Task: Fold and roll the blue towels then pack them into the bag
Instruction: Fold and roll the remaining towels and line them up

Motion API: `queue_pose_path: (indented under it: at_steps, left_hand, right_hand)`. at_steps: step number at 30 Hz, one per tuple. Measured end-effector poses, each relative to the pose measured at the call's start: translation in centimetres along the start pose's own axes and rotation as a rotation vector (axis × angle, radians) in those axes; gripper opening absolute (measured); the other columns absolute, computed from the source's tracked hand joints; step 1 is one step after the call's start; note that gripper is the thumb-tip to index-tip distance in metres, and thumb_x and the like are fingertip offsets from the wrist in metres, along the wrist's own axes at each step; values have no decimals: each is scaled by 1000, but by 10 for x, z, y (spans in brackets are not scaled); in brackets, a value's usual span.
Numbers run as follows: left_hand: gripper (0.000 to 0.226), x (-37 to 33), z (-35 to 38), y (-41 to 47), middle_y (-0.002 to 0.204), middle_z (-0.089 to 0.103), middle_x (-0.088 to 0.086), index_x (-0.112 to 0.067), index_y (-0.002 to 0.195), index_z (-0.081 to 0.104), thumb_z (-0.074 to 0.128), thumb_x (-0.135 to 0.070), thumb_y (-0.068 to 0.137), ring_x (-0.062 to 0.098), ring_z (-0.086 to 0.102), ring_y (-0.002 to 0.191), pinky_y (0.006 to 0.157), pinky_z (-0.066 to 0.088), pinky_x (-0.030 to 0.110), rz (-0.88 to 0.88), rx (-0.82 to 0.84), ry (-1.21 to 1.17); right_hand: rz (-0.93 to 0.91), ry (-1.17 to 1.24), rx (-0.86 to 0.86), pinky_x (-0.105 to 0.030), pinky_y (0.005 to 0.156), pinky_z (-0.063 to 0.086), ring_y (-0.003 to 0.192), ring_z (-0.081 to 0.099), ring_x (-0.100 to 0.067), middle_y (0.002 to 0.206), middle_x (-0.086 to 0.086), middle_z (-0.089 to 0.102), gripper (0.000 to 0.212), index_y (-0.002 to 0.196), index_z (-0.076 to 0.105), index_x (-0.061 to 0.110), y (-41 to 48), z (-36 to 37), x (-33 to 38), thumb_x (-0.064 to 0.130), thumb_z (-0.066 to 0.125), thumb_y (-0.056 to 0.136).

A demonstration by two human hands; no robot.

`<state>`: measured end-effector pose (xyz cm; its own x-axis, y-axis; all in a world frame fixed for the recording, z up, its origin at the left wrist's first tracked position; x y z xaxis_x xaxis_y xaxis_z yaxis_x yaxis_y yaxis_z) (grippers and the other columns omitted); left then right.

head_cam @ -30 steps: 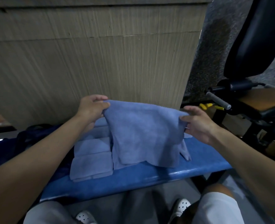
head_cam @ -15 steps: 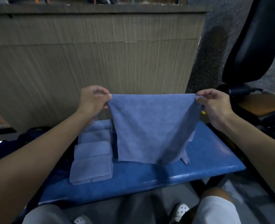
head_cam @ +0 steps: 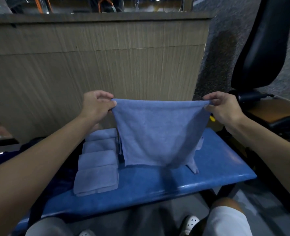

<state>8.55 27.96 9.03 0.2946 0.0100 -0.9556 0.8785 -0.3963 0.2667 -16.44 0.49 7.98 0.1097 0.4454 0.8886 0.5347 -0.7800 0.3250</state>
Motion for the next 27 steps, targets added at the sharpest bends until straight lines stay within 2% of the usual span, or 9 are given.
queue_pose_path:
  at_steps: [4, 7, 12, 14, 16, 19, 23, 27]
  left_hand:
    - [27, -2, -5, 2, 63, 54, 9, -12, 71, 54, 68, 8, 82, -1, 50, 39, 42, 46, 15, 46, -38, 57]
    - [31, -3, -6, 3, 59, 49, 10, -13, 67, 50, 67, 7, 83, 3, 45, 35, 36, 43, 17, 49, -76, 111]
    - [22, -1, -1, -1, 63, 53, 9, -14, 74, 58, 68, 1, 86, 6, 48, 38, 35, 38, 14, -73, -32, 30]
    - [16, -2, 7, -6, 72, 59, 8, -10, 86, 64, 63, 5, 87, 5, 55, 49, 42, 44, 14, -150, 71, -40]
    - [23, -2, 12, -7, 81, 62, 9, -6, 101, 66, 60, 11, 86, 10, 59, 66, 52, 50, 12, -165, 141, -48]
    - [33, 0, 10, -5, 81, 63, 7, -6, 108, 65, 60, 14, 84, 10, 59, 71, 59, 51, 12, -65, 118, 47]
    - [19, 2, 3, 1, 74, 65, 0, -7, 99, 70, 66, 5, 85, -1, 57, 60, 60, 48, 9, 128, 41, 229]
    - [12, -4, 0, 4, 71, 63, 4, -7, 94, 71, 67, -1, 86, 5, 52, 59, 59, 45, 13, 275, 7, 345]
  right_hand:
    - [10, 12, -53, -22, 60, 45, 75, 53, -14, 82, -5, 58, 17, 101, 60, 11, 1, -4, -2, 2, 66, 88]
    - [-1, 38, -42, -27, 63, 45, 73, 54, -14, 80, -7, 60, 10, 92, 63, 10, 1, -3, -3, 4, 68, 87]
    - [24, 127, -20, -20, 60, 43, 69, 51, -11, 75, -4, 59, 10, 90, 65, 10, 2, 1, -8, 1, 67, 87]
    - [55, 143, -22, -20, 60, 43, 68, 52, -10, 75, -3, 60, 10, 90, 65, 11, 2, 2, -11, 2, 66, 88]
    - [71, 138, -25, -19, 61, 46, 69, 53, -9, 77, -3, 61, 12, 98, 66, 9, 2, 1, -13, 2, 66, 88]
    - [58, 109, -32, -12, 57, 47, 69, 55, -7, 80, -3, 63, 15, 100, 66, 10, 2, -3, -13, 2, 67, 88]
    - [9, 71, -61, -10, 56, 47, 71, 56, -7, 81, -6, 64, 7, 96, 68, 8, 1, -9, -11, 7, 67, 89]
    - [-19, 34, -76, -13, 57, 46, 70, 55, -9, 77, -4, 63, 9, 96, 68, 3, 0, -13, -7, 8, 66, 90]
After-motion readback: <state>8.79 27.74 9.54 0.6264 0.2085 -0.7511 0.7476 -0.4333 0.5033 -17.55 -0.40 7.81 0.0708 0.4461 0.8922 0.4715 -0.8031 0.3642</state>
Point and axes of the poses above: each hand's wrist, its own y-axis towards the middle knuckle, its own z-axis out of the palm, x = y × z, the point moved 5 cm from there along y, towards the middle knuckle
